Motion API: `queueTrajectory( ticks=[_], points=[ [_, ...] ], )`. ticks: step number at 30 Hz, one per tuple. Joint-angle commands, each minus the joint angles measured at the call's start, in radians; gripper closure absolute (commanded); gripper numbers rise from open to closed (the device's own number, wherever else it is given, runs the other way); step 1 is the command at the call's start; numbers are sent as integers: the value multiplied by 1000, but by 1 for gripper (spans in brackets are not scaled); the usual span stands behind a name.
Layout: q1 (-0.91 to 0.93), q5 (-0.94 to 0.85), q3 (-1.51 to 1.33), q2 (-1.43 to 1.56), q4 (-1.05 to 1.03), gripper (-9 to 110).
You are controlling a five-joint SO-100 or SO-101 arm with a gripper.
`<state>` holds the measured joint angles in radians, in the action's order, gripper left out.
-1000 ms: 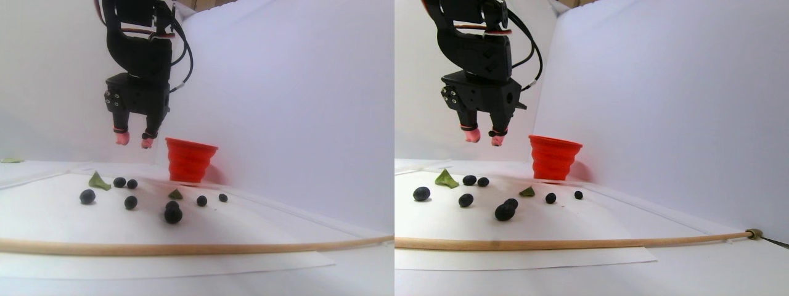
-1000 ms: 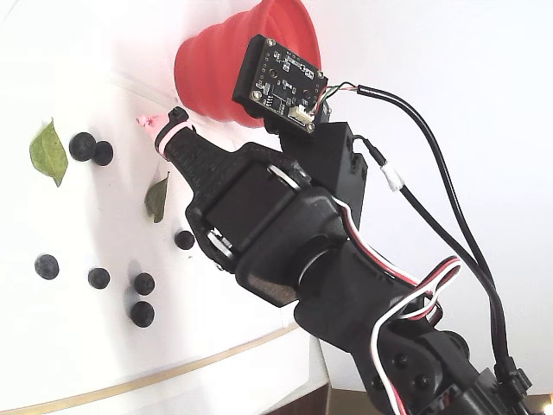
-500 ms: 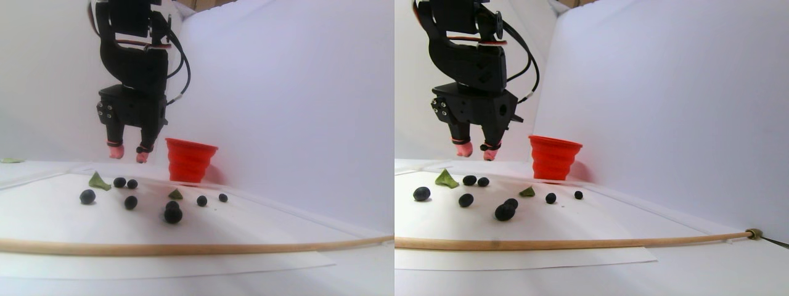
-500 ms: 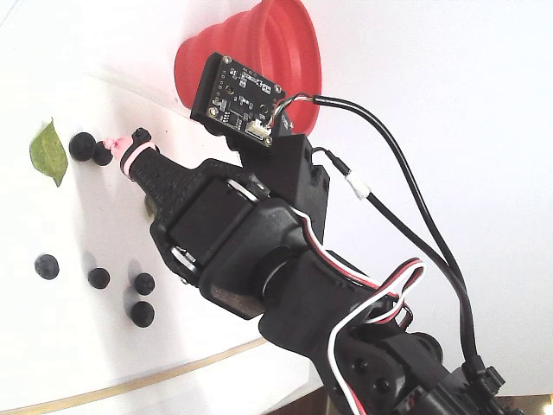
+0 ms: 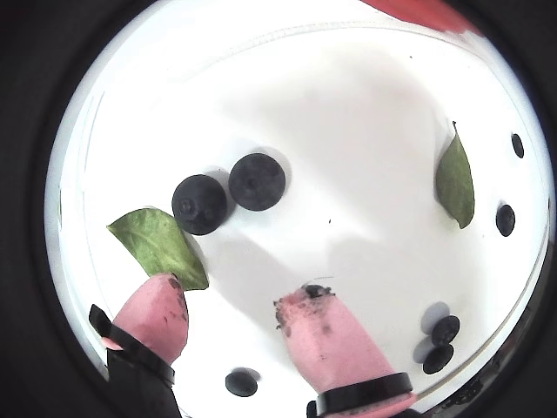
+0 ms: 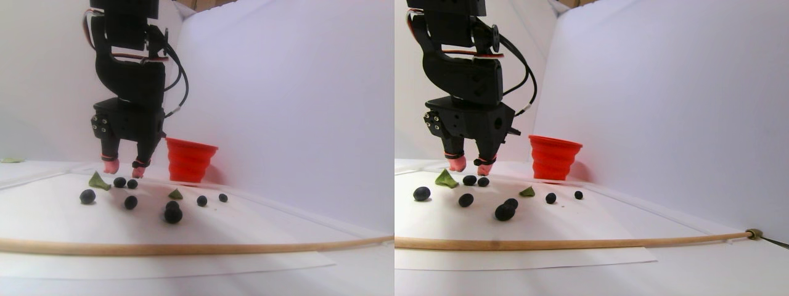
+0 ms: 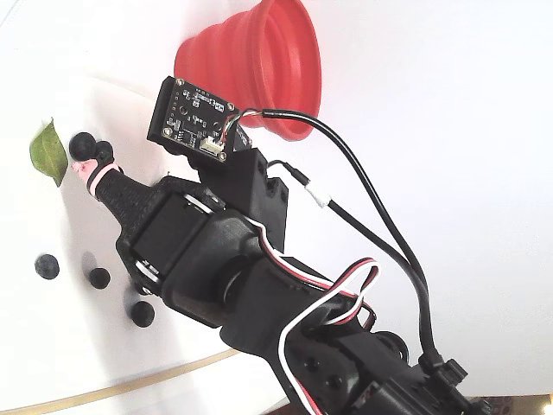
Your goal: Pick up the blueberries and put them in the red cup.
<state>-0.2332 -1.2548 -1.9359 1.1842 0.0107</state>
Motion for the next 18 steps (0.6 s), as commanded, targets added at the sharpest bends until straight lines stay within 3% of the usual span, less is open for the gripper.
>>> queueTrajectory(
  ticks=[1, 18],
  points=[
    [-3, 9, 97, 17, 23, 80],
    [-28, 37, 156, -41, 31, 79]
  ],
)
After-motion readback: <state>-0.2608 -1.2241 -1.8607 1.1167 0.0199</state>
